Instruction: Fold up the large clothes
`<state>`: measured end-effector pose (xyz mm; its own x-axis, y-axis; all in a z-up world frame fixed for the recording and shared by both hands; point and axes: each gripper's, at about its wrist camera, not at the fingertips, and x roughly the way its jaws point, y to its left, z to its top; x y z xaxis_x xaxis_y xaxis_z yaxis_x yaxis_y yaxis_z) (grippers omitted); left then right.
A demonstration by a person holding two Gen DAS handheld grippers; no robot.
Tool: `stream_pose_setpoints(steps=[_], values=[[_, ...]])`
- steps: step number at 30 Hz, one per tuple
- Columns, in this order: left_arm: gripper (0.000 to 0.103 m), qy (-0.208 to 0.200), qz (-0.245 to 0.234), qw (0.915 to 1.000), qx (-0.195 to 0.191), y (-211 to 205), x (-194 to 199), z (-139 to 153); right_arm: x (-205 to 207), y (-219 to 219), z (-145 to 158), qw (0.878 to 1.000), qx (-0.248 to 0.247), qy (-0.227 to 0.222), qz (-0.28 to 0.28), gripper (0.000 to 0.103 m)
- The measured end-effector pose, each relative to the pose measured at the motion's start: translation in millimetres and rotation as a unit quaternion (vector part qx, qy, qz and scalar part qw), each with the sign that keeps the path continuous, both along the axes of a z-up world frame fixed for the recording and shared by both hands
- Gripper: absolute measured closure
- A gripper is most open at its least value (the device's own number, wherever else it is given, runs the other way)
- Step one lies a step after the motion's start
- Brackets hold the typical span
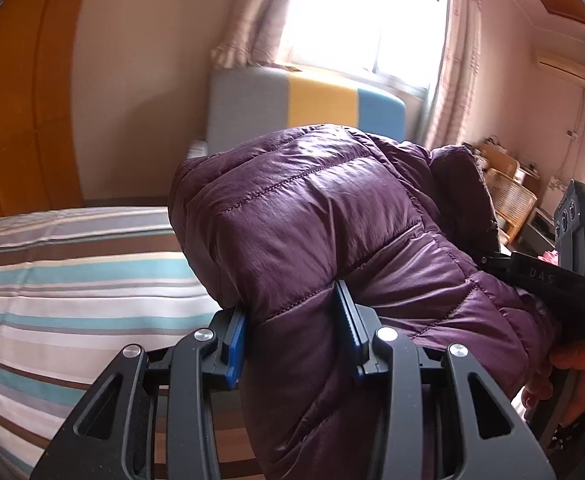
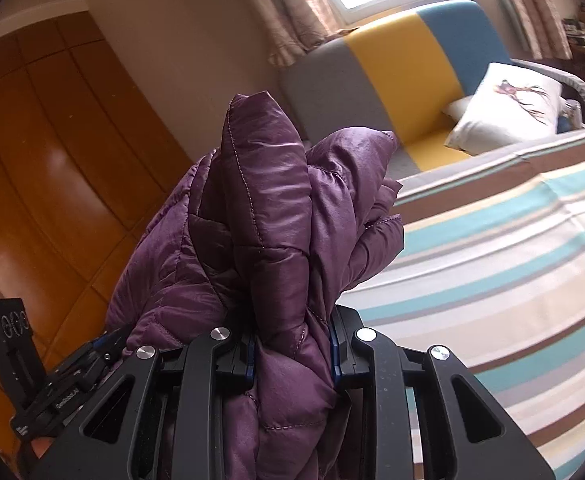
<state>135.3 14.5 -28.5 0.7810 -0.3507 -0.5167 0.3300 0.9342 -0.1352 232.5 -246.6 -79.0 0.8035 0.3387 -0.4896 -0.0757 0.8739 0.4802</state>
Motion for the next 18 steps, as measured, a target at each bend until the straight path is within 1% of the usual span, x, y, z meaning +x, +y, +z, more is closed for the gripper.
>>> stream_pose_setpoints(steps=[3,9,14,15,18], values=[[0.064,-0.005,0.028,0.9996,0.0,31,1,5,9,27,2,1.0,0.002,0.0,0.018,0.077],[0.064,0.006,0.072,0.9974,0.002,86,17,1,42,76,-5,0.999,0.001,0.007,0.051,0.077],[0.064,0.015,0.097,0.9952,0.004,115,35,-10,65,106,-19,0.998,-0.001,0.017,0.068,0.077],[0.064,0.016,0.1,0.9948,0.004,116,33,-14,69,110,-22,0.997,-0.002,0.02,0.069,0.077],[0.064,0.027,0.112,0.9934,0.003,128,42,-27,80,125,-34,0.997,-0.015,0.025,0.072,0.077]])
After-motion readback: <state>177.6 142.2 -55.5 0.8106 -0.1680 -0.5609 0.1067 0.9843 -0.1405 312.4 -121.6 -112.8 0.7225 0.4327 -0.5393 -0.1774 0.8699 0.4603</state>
